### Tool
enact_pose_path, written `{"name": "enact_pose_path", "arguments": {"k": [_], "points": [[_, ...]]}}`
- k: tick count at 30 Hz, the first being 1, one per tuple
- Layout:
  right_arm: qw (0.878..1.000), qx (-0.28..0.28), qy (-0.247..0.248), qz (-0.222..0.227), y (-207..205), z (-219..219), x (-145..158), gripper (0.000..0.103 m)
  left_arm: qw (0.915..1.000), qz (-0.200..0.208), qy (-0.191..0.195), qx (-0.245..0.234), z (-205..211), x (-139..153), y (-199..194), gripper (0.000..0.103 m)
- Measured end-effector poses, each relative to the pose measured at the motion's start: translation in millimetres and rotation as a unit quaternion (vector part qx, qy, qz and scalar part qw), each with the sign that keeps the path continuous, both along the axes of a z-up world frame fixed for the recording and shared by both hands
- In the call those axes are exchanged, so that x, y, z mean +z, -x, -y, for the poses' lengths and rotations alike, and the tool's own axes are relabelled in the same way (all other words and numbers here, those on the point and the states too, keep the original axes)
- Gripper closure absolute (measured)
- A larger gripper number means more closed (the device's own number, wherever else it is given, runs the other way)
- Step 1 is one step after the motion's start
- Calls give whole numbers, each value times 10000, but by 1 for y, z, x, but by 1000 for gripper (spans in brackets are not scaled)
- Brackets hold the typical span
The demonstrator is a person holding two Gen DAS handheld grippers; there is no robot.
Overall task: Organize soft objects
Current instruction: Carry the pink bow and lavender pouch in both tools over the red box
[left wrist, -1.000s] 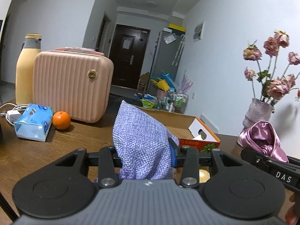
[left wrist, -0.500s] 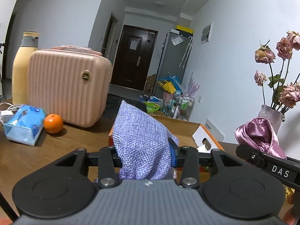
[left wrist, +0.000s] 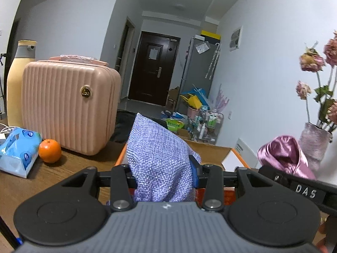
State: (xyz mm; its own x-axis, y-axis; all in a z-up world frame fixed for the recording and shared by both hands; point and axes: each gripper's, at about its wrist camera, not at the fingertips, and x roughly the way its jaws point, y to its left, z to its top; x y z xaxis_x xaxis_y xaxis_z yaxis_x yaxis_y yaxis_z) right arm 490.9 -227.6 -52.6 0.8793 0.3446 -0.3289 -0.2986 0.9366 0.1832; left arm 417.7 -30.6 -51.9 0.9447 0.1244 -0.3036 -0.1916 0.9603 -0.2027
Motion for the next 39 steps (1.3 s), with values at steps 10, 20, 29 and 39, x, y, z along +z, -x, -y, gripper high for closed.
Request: {"name": "enact_pose_path", "arguments": {"k": [10, 20, 29, 39], "points": [[9998, 87, 198, -41, -41, -30, 1, 60, 9993, -5, 37, 382, -24, 2, -40, 62], [9996, 13, 266, -126, -73, -43, 4, 60, 9987, 2, -82, 494, -38, 5, -70, 62], [9972, -91, 730, -134, -89, -59, 2, 60, 9983, 41, -112, 566, -45, 9, -92, 62], [9938, -250, 1019, -369, -128, -67, -10, 60, 9984, -228, -162, 482, -41, -5, -123, 62]]}}
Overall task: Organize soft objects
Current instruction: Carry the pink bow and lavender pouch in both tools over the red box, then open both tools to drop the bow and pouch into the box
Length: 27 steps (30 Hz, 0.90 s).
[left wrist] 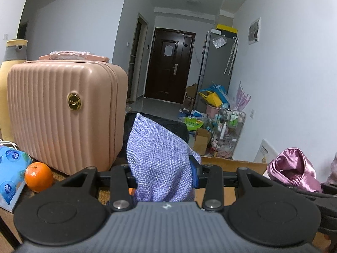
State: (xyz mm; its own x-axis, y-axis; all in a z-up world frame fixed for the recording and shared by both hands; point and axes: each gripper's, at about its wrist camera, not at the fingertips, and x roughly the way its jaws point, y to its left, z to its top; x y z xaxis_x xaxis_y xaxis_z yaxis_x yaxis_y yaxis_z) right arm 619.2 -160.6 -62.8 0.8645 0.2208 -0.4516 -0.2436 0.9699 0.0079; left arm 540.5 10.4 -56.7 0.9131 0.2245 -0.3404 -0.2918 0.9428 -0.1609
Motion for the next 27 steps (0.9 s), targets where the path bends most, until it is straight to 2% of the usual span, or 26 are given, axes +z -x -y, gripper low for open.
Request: {"name": "enact_pose_path", "arguments": {"k": [3, 11, 17, 23, 27], "points": [[10000, -59, -15, -72, -11, -2, -10, 60, 9999, -55, -112, 47, 3, -5, -8, 62], [9990, 21, -394, 196, -15, 5, -27, 60, 9996, -181, -165, 103, 10, -19, -28, 62], [9981, -103, -522, 319, -16, 12, -32, 60, 9989, -69, -450, 56, 26, -26, -31, 62], [9971, -214, -677, 259, -20, 21, -39, 60, 9967, -75, -808, 81, 38, -39, -36, 63], [9970, -262, -678, 258, -22, 21, -43, 60, 9962, -90, -856, 92, 41, -43, -38, 63]]}}
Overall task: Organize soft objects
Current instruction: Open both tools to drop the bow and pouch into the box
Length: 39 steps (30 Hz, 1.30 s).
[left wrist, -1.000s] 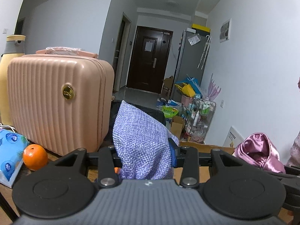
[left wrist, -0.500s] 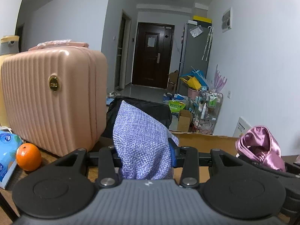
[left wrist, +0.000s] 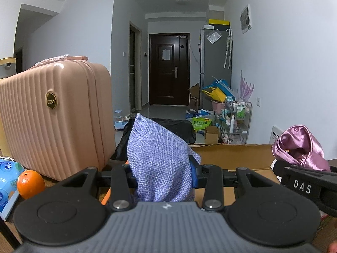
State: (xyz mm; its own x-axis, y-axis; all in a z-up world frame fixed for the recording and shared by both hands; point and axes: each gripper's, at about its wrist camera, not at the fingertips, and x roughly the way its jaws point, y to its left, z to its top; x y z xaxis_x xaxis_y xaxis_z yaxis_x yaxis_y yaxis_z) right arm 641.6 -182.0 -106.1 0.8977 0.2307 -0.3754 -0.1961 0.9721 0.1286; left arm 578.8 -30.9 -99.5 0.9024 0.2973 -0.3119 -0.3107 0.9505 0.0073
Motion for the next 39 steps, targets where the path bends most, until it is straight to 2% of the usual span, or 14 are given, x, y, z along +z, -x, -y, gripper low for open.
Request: {"name": "enact_pose_path", "arguments": {"k": [7, 15, 18, 19, 20, 21, 22, 26, 35, 39], "points": [[9998, -82, -110, -165, -5, 4, -2, 59, 10000, 27, 29, 17, -2, -1, 2, 63], [9993, -180, -172, -292, -9, 7, -5, 52, 9997, 20, 233, -46, -12, 0, 1, 61], [9991, -214, -215, -300, -9, 10, -5, 49, 9994, 63, 343, -46, -17, 0, 3, 55], [9990, -225, -234, -299, -9, 11, -5, 45, 9992, 87, 377, -32, -19, 1, 4, 48], [9990, -251, -241, -298, -10, 11, -5, 35, 9991, 118, 396, -28, -20, 1, 6, 42], [9989, -278, -246, -293, -9, 12, -5, 28, 9991, 147, 409, -10, -21, 2, 6, 31], [9988, -309, -257, -270, -9, 14, -5, 16, 9990, 181, 414, 29, -22, 2, 8, 20], [9988, -366, -259, -194, -6, 16, -4, 11, 9982, 339, 414, 281, -24, 5, 15, 0], [9985, -449, -304, -95, -2, 22, -2, 2, 9957, 398, 534, 639, -32, 7, 20, 0], [9977, -443, -512, 54, 6, 31, 7, 0, 9943, 455, 656, 712, -33, 12, 25, 0]]}}
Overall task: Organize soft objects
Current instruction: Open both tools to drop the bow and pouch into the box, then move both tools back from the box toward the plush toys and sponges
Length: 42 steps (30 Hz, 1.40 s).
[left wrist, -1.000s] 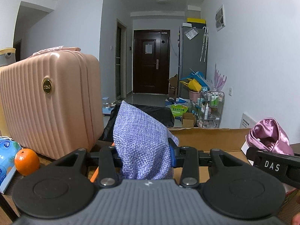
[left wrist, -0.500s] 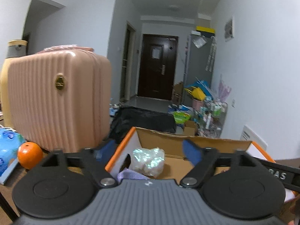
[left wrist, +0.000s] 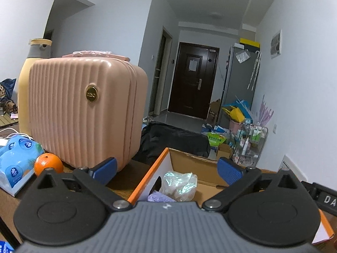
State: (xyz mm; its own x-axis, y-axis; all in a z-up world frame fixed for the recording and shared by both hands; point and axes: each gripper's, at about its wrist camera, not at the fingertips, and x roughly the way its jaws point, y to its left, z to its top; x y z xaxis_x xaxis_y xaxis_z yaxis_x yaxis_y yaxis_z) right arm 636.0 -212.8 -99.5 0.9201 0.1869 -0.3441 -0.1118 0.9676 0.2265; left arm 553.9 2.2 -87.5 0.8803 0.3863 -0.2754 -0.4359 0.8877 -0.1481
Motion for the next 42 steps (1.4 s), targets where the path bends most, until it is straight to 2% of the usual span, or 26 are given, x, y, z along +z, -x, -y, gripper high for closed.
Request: {"name": "enact_pose_path", "arguments": {"k": [15, 27, 42], "points": [[9998, -44, -80, 184, 49, 18, 23, 0, 9997, 165, 166, 23, 4, 11, 50, 0], [9995, -54, 0, 324, 100, 39, 23, 0, 9996, 250, -97, -107, 15, 12, 94, 0], [9978, 124, 372, 529, 169, 46, 19, 0, 9994, 58, -158, -296, 10, 4, 146, 0]]}}
